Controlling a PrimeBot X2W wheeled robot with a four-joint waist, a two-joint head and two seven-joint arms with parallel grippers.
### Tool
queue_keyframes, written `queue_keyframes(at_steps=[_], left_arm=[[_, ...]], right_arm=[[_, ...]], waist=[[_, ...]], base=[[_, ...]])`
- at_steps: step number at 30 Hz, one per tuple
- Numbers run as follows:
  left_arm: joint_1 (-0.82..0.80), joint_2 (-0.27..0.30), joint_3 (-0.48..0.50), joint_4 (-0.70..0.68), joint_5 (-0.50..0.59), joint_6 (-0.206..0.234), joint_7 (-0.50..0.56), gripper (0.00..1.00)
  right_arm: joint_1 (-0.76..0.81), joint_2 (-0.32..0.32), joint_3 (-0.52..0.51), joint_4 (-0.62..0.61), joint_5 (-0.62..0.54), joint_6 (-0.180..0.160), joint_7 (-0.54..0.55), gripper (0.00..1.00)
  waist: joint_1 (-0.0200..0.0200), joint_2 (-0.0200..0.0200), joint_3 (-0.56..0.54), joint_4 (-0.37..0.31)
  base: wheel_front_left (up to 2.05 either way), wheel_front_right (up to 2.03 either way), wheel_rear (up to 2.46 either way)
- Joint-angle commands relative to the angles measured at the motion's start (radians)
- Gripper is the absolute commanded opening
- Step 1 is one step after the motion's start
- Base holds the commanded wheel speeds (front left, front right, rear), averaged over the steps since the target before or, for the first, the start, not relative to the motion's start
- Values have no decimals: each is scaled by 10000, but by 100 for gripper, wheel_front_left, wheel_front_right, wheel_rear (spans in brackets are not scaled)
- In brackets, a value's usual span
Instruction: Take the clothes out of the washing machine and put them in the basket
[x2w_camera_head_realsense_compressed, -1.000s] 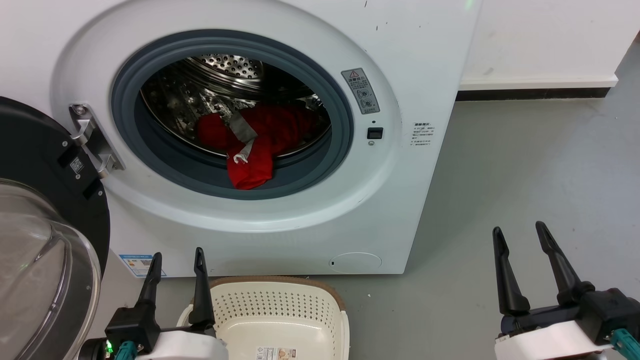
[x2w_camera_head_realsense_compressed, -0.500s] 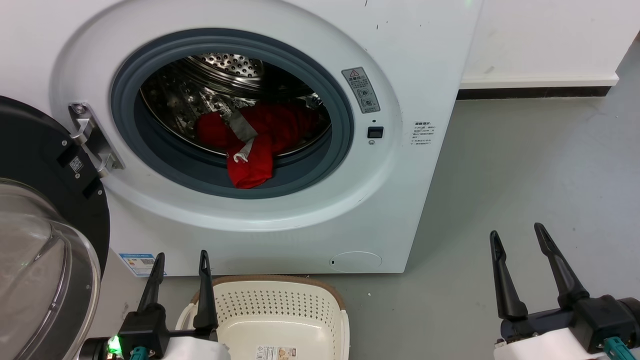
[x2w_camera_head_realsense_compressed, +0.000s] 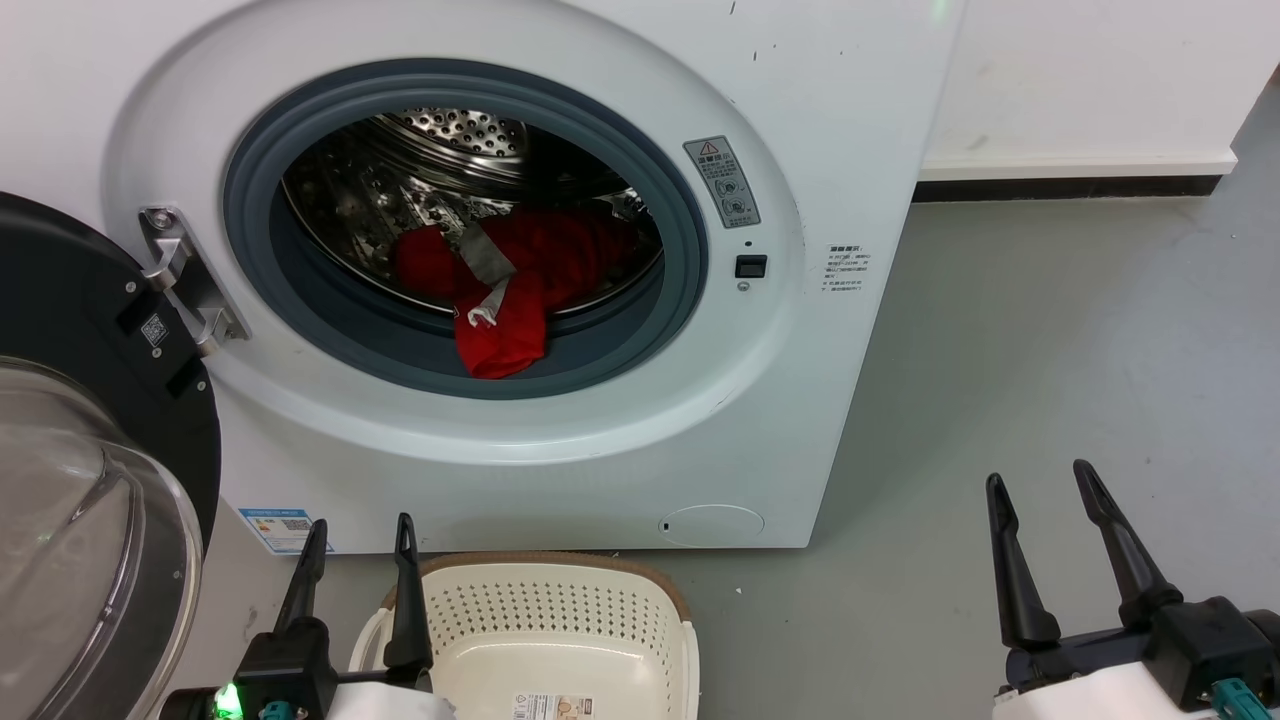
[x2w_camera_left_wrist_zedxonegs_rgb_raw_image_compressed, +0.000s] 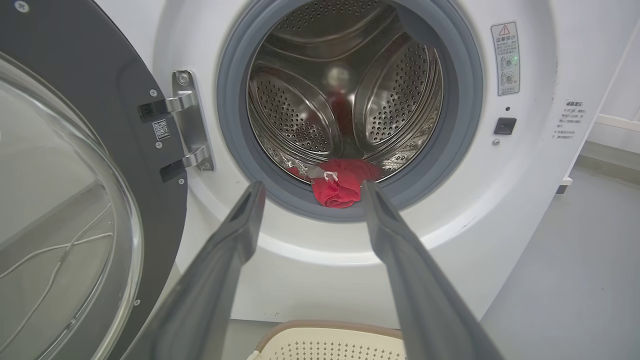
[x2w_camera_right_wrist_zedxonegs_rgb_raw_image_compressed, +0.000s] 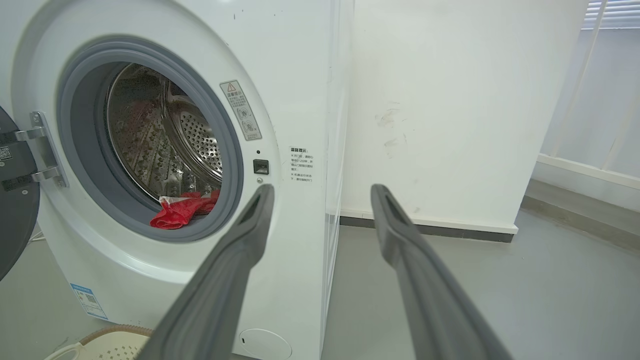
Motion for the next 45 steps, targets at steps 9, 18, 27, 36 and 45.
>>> queue_keyframes(at_steps=[9,18,27,36,45], left_arm=[[18,21,49,107,-7,-47,-28,100],[50,21,55,134,-15,-29,-28,100],[-606,24,223,352,84,-308,-28,100],[-3146,414,680,1539,256,-1088,-28,100],[-6609,1013,802,3930,433,-1274,-28,100]], right_arm=[[86,13,46,85,-71,-7,-25,100],[98,13,77,78,-67,-7,-25,100],[-154,13,161,32,-45,-7,-25,100],[-709,13,318,-203,-128,-7,-25,100],[-1643,14,394,-421,-35,-7,-25,100]], waist=[[1,0,-22,2],[1,0,-29,-6],[1,0,152,-96],[1,0,1184,-478],[1,0,2781,-1102]], base=[[0,0,0],[0,0,0],[0,0,0],[0,0,0],[0,0,0]])
